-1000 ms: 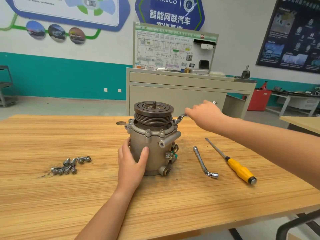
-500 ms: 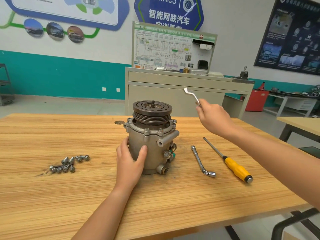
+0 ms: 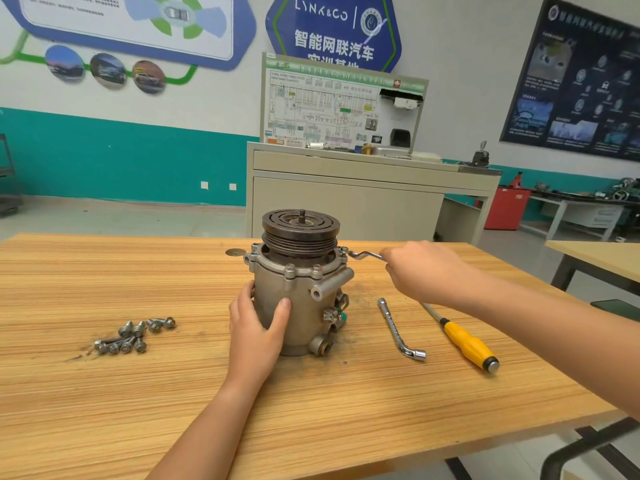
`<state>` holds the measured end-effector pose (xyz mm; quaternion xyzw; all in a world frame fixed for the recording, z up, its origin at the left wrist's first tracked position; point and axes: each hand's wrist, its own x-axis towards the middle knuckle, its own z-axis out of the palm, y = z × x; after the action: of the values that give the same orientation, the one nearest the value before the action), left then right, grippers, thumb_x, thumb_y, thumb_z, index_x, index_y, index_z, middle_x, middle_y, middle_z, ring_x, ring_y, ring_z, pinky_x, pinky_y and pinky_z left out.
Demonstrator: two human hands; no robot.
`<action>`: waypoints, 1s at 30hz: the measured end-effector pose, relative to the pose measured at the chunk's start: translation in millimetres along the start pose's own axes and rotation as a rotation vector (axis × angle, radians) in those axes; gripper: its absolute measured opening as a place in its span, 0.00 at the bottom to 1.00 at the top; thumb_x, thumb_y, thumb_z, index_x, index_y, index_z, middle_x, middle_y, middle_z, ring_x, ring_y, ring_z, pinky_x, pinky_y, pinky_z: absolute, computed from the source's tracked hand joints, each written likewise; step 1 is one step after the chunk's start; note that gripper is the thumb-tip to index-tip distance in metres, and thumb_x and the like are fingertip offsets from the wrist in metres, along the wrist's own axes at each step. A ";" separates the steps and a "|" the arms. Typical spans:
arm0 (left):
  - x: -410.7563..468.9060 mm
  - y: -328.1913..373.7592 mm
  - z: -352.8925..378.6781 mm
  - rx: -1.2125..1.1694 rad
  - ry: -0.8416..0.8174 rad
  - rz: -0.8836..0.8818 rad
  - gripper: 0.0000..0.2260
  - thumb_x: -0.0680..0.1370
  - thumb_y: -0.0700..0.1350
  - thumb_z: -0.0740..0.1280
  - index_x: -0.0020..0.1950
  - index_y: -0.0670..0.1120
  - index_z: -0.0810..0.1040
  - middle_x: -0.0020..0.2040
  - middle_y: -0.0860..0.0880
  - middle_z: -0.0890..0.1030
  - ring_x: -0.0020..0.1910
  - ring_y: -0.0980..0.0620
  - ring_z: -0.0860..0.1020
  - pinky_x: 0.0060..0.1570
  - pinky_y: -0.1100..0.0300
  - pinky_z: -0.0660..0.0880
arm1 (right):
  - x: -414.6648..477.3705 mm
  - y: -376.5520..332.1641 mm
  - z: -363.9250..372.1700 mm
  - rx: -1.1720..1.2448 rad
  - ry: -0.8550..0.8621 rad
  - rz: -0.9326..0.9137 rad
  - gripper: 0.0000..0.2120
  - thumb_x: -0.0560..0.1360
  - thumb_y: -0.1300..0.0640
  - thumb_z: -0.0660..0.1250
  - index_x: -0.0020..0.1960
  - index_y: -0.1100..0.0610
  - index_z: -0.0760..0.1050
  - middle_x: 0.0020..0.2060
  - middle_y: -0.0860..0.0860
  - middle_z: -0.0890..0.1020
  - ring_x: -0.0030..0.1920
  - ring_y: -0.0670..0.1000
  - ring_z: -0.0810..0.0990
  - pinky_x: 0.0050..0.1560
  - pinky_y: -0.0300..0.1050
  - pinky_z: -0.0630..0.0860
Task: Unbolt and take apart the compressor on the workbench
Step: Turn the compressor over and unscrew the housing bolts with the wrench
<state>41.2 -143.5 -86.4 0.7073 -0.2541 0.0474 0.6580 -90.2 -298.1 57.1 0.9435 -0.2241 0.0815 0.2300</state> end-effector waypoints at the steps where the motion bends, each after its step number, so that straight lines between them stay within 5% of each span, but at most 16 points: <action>1: -0.1 0.2 0.0 -0.003 -0.001 -0.002 0.28 0.76 0.52 0.65 0.74 0.49 0.60 0.69 0.47 0.63 0.68 0.51 0.64 0.69 0.53 0.62 | -0.7 0.4 -1.9 0.008 0.011 0.017 0.09 0.80 0.58 0.56 0.58 0.54 0.72 0.31 0.48 0.68 0.31 0.46 0.68 0.26 0.38 0.63; 10: -1.2 0.8 -0.5 -0.016 -0.004 -0.002 0.28 0.76 0.51 0.66 0.73 0.48 0.60 0.68 0.48 0.63 0.68 0.52 0.64 0.69 0.53 0.62 | 0.5 -5.9 -17.1 -0.059 0.044 -0.053 0.11 0.79 0.60 0.55 0.59 0.55 0.71 0.30 0.48 0.64 0.34 0.50 0.68 0.25 0.39 0.58; 15: -0.1 0.0 0.3 -0.011 0.012 0.017 0.28 0.76 0.51 0.66 0.73 0.49 0.61 0.63 0.53 0.63 0.63 0.57 0.64 0.63 0.61 0.60 | 8.0 -13.1 -31.4 -0.247 0.009 -0.147 0.12 0.76 0.65 0.57 0.57 0.57 0.73 0.29 0.49 0.64 0.33 0.51 0.69 0.30 0.42 0.66; 24: 0.9 -2.9 0.5 -0.010 0.010 0.022 0.28 0.76 0.51 0.66 0.73 0.49 0.61 0.61 0.54 0.63 0.64 0.56 0.64 0.63 0.61 0.61 | 7.2 -1.3 -34.0 -0.291 -0.041 -0.168 0.18 0.77 0.62 0.54 0.67 0.55 0.66 0.29 0.48 0.65 0.27 0.47 0.64 0.23 0.40 0.58; 30: 1.7 -4.2 1.7 0.002 0.015 0.030 0.28 0.76 0.50 0.66 0.73 0.49 0.61 0.62 0.54 0.62 0.62 0.56 0.64 0.62 0.61 0.61 | -2.2 -13.0 -24.4 -0.408 0.036 -0.219 0.14 0.76 0.66 0.56 0.61 0.61 0.66 0.27 0.49 0.65 0.23 0.48 0.63 0.20 0.41 0.56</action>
<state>44.0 -145.5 -89.8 0.7037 -0.2597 0.0631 0.6583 -87.4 -275.5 72.9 0.8946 -0.1280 0.0257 0.4275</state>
